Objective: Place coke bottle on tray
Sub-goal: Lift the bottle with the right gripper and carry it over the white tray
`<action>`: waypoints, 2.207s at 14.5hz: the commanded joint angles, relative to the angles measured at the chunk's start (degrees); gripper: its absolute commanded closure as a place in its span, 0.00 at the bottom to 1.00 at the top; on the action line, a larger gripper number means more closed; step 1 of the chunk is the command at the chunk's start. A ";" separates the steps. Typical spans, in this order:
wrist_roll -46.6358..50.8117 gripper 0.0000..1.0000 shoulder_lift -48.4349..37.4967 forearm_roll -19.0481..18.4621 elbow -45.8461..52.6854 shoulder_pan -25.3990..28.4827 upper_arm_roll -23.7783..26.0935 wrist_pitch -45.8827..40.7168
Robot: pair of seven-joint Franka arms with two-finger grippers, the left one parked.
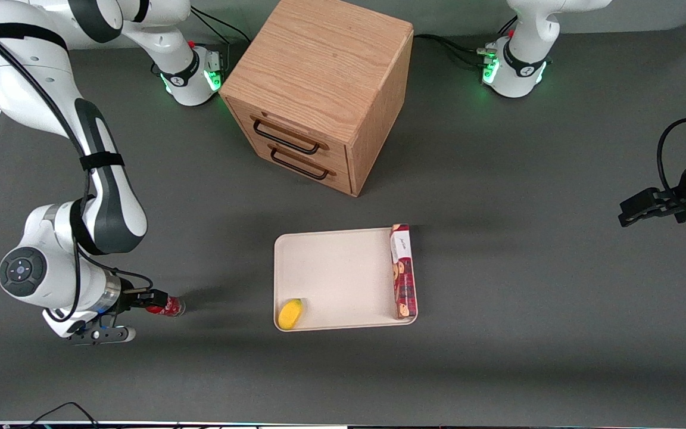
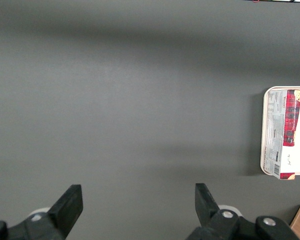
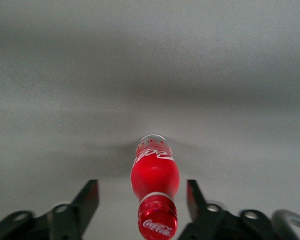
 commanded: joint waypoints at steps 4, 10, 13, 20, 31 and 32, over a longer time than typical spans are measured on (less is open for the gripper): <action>-1.96 0.94 -1.75 -0.77 -1.51 0.15 0.03 0.27; -4.69 1.00 -6.22 -0.68 1.90 0.24 0.21 -8.75; -7.85 1.00 -9.91 -0.25 8.14 0.33 0.56 -20.43; 9.23 1.00 -14.05 0.28 16.94 0.51 13.10 -37.96; 48.30 1.00 -4.48 -9.29 0.89 3.85 26.93 -8.73; 49.35 1.00 -4.04 -9.47 -0.87 3.67 27.01 -6.69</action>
